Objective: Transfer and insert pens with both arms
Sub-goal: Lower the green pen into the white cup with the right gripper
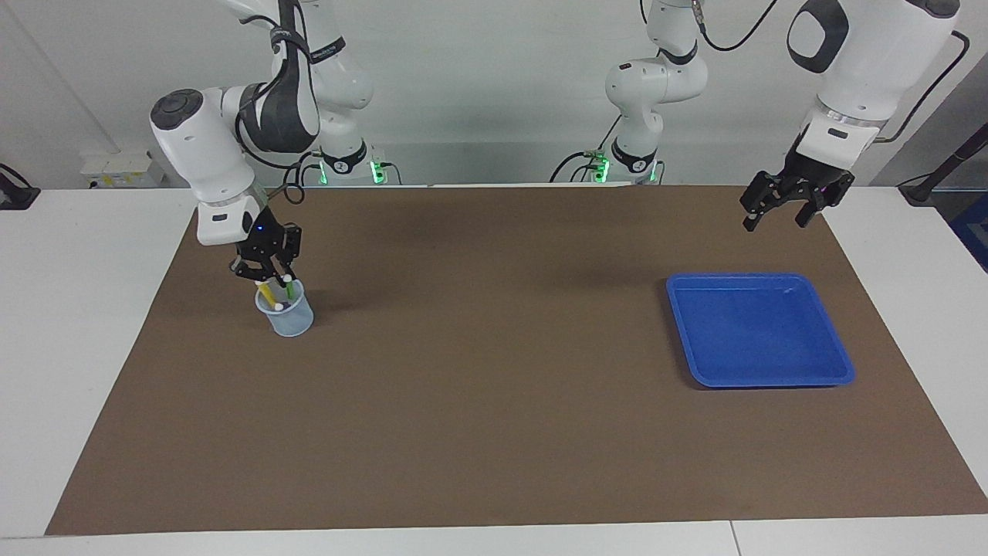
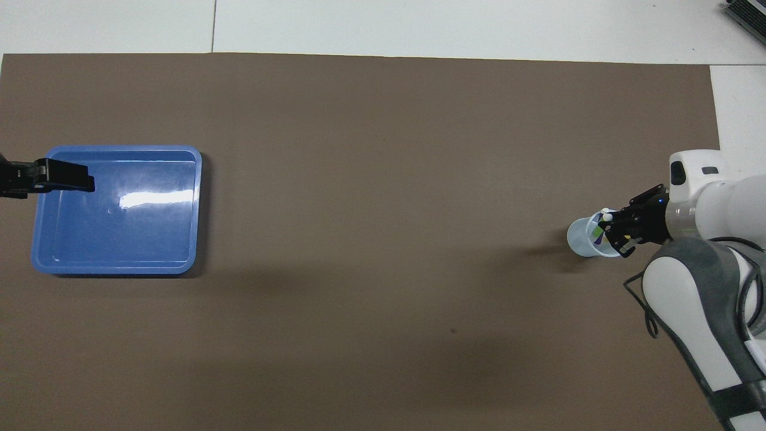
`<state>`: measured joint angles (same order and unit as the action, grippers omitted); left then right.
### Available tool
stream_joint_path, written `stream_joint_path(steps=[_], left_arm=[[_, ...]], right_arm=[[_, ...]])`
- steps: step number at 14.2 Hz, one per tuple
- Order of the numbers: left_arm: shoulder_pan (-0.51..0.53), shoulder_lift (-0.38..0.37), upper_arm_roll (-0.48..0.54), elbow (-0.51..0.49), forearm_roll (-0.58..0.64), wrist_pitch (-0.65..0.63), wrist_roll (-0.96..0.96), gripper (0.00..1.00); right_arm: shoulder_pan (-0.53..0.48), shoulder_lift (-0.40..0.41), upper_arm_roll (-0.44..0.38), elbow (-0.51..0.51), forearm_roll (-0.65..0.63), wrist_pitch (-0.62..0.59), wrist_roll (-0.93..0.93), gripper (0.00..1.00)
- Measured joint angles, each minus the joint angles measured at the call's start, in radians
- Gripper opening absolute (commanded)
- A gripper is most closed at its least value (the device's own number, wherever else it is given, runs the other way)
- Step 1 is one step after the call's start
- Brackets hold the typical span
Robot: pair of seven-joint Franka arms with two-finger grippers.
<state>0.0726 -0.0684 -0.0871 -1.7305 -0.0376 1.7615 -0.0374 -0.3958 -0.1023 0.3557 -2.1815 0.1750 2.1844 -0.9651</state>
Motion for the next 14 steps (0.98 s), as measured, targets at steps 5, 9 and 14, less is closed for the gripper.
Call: stream_joint_path(steps=[5,9,14], left_arm=[[-0.057,0.036,0.041,0.016,0.007,-0.011,0.0,1.0],[-0.07,0.074,0.041,0.142,0.028,-0.087,0.0,1.0],[-0.084,0.078,0.041,0.157,0.04,-0.126,0.0,1.0]], right_arm=[[-0.01,-0.033,-0.005,-0.078,0.108,0.077,-0.095,0.0],[-0.03,-0.067,-0.012,-0.142,0.159,0.101,-0.169,0.0],[-0.078,-0.072,-0.014,-0.186,0.213,0.13,-0.277,0.0]])
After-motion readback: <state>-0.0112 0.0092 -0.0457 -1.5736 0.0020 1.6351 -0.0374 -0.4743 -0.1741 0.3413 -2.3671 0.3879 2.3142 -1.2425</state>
